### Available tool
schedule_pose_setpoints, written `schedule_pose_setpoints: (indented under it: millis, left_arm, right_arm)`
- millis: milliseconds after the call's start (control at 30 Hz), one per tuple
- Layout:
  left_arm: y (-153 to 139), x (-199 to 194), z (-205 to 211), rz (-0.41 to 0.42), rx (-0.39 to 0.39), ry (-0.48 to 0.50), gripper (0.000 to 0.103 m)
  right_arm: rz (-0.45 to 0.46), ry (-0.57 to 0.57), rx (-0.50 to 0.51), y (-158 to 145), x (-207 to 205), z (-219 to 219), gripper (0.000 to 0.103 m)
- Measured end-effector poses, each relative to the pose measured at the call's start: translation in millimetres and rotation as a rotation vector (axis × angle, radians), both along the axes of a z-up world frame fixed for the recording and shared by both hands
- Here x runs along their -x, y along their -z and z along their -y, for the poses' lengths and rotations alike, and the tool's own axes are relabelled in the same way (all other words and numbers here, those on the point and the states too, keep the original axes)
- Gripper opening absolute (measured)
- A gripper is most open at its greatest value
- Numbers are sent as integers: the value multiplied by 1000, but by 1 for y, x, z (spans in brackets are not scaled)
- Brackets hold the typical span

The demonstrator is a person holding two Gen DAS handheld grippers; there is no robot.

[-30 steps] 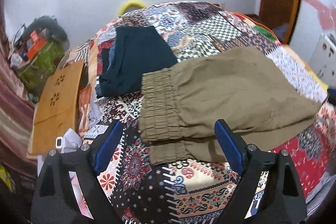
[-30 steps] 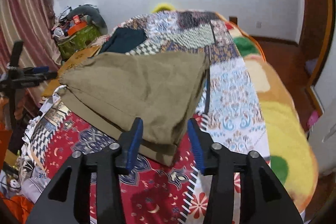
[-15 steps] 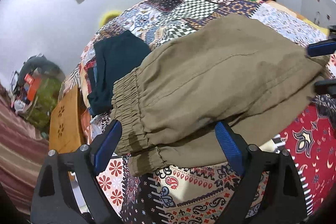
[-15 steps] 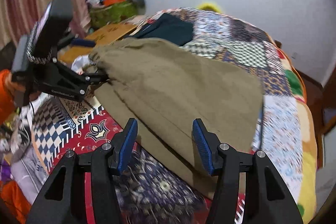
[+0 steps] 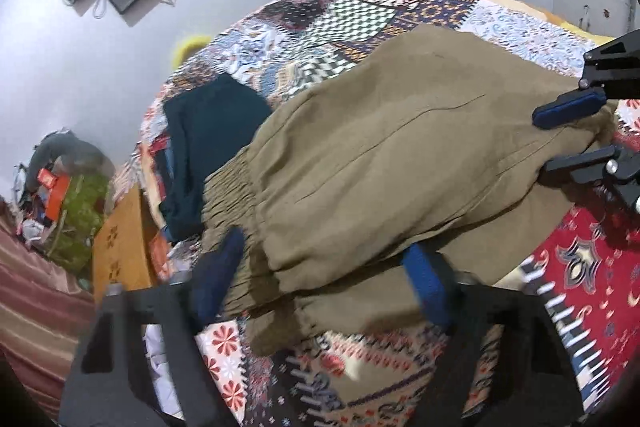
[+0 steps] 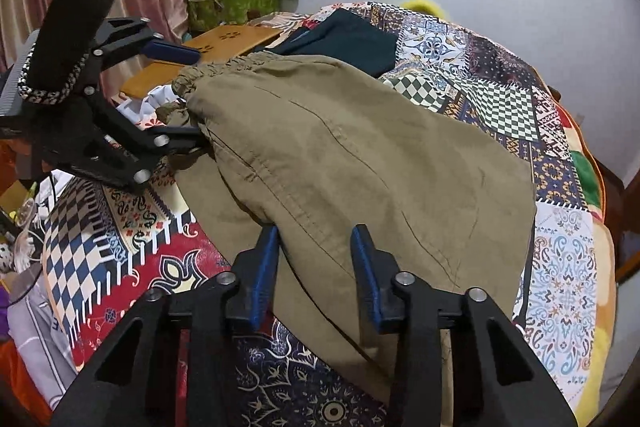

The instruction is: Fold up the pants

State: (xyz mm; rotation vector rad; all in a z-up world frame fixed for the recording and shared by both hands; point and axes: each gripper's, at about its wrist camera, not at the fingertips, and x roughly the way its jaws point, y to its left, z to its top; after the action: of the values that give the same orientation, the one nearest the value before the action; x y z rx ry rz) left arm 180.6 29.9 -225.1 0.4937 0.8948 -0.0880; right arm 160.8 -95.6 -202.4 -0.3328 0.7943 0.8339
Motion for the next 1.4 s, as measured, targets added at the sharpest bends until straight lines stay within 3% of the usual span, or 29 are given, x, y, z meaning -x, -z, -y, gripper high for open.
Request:
schedule_pose_setpoints:
  millis: [67, 167, 267, 400, 600, 733, 933, 1200, 1300, 1333, 1367, 1400]
  left_arm:
    - [-2, -4, 4, -7, 17, 5, 46]
    - [-12, -4, 7, 9, 52, 8, 30]
    - [-24, -4, 5, -5, 132, 15, 16]
    - [-37, -2, 3, -6, 177, 16, 13]
    - [-48, 15, 1, 10, 205, 12, 12]
    - [-42, 29, 0, 3, 245, -5, 12]
    - [-20, 38, -10, -66, 311, -59, 19]
    - [-36, 60, -42, -5, 380, -163, 44]
    - [-47, 59, -63, 37, 395, -232, 68]
    - [-48, 57, -70, 49, 399, -263, 83]
    - [-50, 54, -76, 60, 404, -291, 91]
    - [-50, 52, -83, 68, 413, -314, 91]
  right_arm:
    - [3, -1, -2, -2, 1, -2, 33]
    - [18, -13, -5, -4, 5, -4, 32]
    - [47, -20, 29, -3, 9, -7, 20]
    - [43, -2, -3, -8, 7, -1, 8]
    - [55, -7, -67, -30, 15, 11, 6]
    - [57, -24, -55, -28, 25, 11, 6]
    - [4, -5, -43, -9, 31, 11, 10]
    - [-69, 34, -116, -10, 40, 28, 12]
    - [-75, 70, -155, -19, 40, 37, 13]
    - [-76, 78, -166, -21, 38, 39, 14]
    - [-72, 94, -179, -24, 38, 42, 15]
    - [-67, 106, -187, -26, 37, 43, 18]
